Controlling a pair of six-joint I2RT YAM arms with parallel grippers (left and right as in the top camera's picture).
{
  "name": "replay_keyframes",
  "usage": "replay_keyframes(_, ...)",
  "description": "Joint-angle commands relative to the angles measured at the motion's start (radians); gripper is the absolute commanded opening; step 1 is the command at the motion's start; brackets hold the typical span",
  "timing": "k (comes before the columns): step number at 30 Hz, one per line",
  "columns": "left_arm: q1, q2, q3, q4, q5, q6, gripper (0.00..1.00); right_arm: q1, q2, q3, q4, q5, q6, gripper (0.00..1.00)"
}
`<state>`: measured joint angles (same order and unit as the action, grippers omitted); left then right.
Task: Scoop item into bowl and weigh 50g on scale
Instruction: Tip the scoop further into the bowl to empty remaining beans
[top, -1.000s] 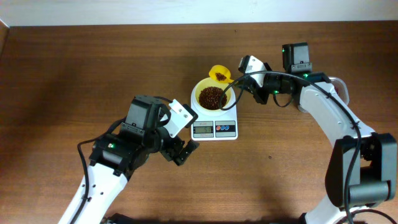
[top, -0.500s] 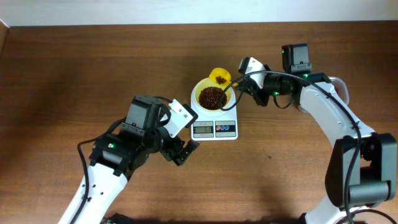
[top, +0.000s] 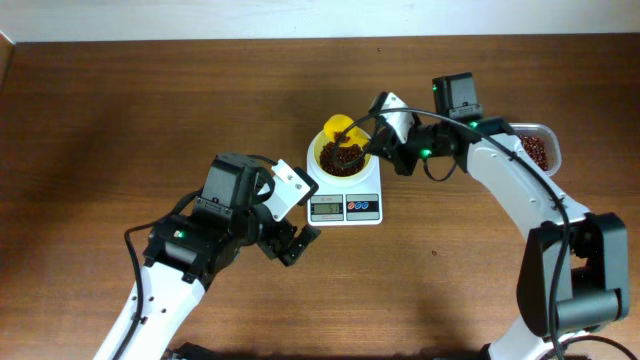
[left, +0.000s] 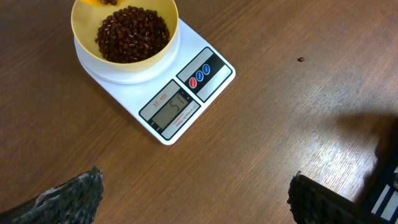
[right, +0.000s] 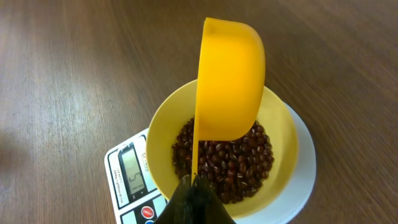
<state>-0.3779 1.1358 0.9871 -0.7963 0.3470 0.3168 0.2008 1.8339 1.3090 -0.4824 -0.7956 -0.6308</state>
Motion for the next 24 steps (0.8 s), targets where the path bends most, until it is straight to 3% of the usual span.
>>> replay_keyframes(1, -0.001, -0.012, -0.005, 0.002, -0.003, -0.006, 0.99, 0.008, 0.005, 0.005, -0.001, 0.022, 0.025, 0.04)
replay_keyframes(18, -0.001, -0.012, -0.005, 0.002, -0.003, -0.006, 0.99, 0.008, 0.071, 0.003, 0.01, 0.026, 0.097, 0.04)
replay_keyframes(24, -0.001, -0.012, -0.005, 0.002, -0.003, -0.006, 0.99, 0.008, 0.073, 0.003, 0.011, 0.133, 0.095, 0.04)
